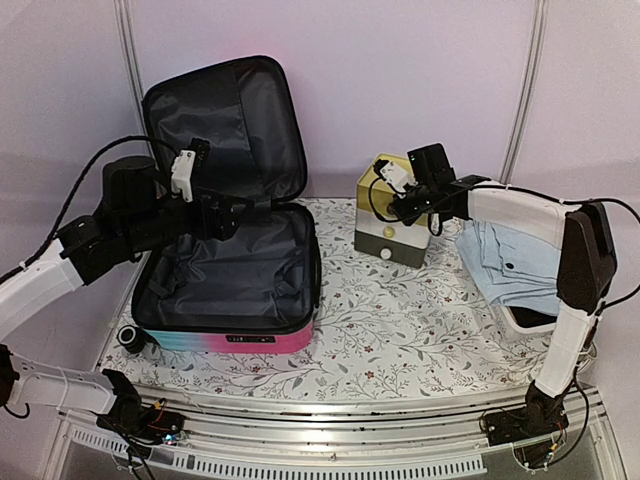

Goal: Open, take out, and arrange the luggage
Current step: Close the drawer in the storage box, then move the storage box to the corner of the board, then reset both arms

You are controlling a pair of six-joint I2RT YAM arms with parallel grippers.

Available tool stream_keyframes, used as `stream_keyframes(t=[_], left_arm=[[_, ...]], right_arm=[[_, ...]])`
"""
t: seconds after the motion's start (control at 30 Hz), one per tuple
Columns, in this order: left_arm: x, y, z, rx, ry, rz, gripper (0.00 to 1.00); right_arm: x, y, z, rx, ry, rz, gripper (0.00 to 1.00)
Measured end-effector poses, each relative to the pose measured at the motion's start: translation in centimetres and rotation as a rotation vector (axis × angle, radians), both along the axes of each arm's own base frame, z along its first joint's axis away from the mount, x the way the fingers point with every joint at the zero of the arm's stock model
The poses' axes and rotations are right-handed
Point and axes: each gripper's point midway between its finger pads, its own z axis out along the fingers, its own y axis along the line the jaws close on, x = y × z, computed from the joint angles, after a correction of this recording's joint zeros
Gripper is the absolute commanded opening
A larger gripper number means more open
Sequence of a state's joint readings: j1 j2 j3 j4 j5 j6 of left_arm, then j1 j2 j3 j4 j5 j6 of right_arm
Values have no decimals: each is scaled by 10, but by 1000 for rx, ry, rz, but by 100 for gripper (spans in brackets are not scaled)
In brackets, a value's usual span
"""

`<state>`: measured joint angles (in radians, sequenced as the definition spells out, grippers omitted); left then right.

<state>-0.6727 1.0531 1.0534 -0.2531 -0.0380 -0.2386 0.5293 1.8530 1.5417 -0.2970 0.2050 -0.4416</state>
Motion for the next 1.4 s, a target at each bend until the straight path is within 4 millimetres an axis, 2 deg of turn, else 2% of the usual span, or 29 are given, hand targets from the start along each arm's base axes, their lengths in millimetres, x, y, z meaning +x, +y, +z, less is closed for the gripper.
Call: stream_keyframes(t=[0.27, 0.5, 0.7, 0.9, 1.07, 1.27, 1.4], left_arm=[[1, 5, -3, 12, 13, 13, 98], [-1, 11, 3, -1, 0, 25, 98], [0, 13, 3, -9, 5, 36, 98], [0, 13, 0, -12, 13, 39, 98], [0, 13, 0, -15, 17, 36, 98], [1, 14, -7, -8, 30, 39, 98], [1, 14, -9, -8, 32, 45, 98]], right_arm=[[9, -4, 0, -10, -28, -18, 3], [14, -14, -3, -14, -28, -39, 3], [11, -15, -5, 35, -20, -10, 3], [-6, -24, -10, 91, 15, 32, 3], [-23, -27, -1, 123, 13, 50, 3], [-33, -25, 1, 147, 13, 72, 2], [-49, -25, 5, 191, -13, 107, 3]])
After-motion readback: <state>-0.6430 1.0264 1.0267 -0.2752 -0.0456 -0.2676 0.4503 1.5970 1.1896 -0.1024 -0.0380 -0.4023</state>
